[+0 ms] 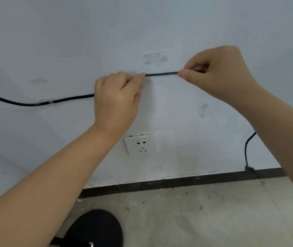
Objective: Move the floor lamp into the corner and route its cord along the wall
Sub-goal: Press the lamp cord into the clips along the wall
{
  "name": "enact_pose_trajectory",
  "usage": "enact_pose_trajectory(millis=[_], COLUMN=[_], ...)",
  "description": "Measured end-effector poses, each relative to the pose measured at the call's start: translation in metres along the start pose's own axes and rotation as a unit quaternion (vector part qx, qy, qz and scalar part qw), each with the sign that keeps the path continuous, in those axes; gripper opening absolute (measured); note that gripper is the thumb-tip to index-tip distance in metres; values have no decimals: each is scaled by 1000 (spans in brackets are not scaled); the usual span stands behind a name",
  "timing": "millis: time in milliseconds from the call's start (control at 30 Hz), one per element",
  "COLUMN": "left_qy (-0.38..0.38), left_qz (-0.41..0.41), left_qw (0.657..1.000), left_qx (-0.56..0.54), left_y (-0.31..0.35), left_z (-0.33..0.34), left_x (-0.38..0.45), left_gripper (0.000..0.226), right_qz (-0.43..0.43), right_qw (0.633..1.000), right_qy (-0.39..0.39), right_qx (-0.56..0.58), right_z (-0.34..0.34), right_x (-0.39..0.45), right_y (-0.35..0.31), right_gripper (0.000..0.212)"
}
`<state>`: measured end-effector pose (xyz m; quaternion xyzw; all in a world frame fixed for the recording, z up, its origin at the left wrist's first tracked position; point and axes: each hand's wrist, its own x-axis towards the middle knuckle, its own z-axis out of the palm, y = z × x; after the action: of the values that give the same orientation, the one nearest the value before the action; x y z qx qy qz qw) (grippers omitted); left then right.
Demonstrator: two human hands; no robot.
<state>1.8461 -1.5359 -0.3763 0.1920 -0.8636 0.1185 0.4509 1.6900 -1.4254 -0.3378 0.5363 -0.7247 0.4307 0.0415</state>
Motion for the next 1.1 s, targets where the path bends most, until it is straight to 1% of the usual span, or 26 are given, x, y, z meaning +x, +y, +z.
enact_pose_trajectory(millis=[67, 167, 200, 233, 333, 500, 600, 767, 867, 967, 1033, 1100], left_qy=[-2, 3, 9, 11, 10, -10, -27, -24, -18, -16, -20, -25], left_qz=[-3, -101, -122, -125, -97, -92, -88, -61, -58, -26, -7, 5], left_qw=[1000, 992, 990, 989, 994, 994, 995, 997, 997, 997, 997, 997], left_qx=[-26, -70, -76, -74, -57, -59, -50, -36, -51, -73, -73, -71], left_y=[3, 5, 5, 4, 2, 0, 0, 0, 3, 4, 4, 2], left_z=[3, 4, 4, 5, 4, 0, -1, -3, -8, -12, -13, -15], left_x=[6, 13, 14, 16, 21, 30, 33, 33, 35, 41, 44, 45], left_gripper=[11, 12, 14, 16, 16, 15, 16, 14, 16, 19, 25, 24], right_qz=[-16, -36, -44, -51, -74, -104, -105, -113, -118, -121, -125, -122], right_qw=[1000, 999, 998, 997, 995, 990, 990, 989, 988, 988, 988, 989], right_qy=[18, 22, 19, 18, 34, 71, 68, 74, 75, 78, 72, 68], right_qx=[-14, -33, -44, -56, -65, -58, -58, -61, -58, -56, -56, -50], right_z=[2, 0, -2, -3, -6, -9, -10, -9, -10, -14, -16, -16], right_x=[4, 8, 9, 10, 12, 18, 23, 20, 21, 28, 32, 33], right_y=[-2, -4, -4, -4, -8, -17, -18, -18, -21, -25, -25, -23], right_gripper=[18, 19, 20, 20, 20, 19, 19, 17, 17, 16, 16, 15])
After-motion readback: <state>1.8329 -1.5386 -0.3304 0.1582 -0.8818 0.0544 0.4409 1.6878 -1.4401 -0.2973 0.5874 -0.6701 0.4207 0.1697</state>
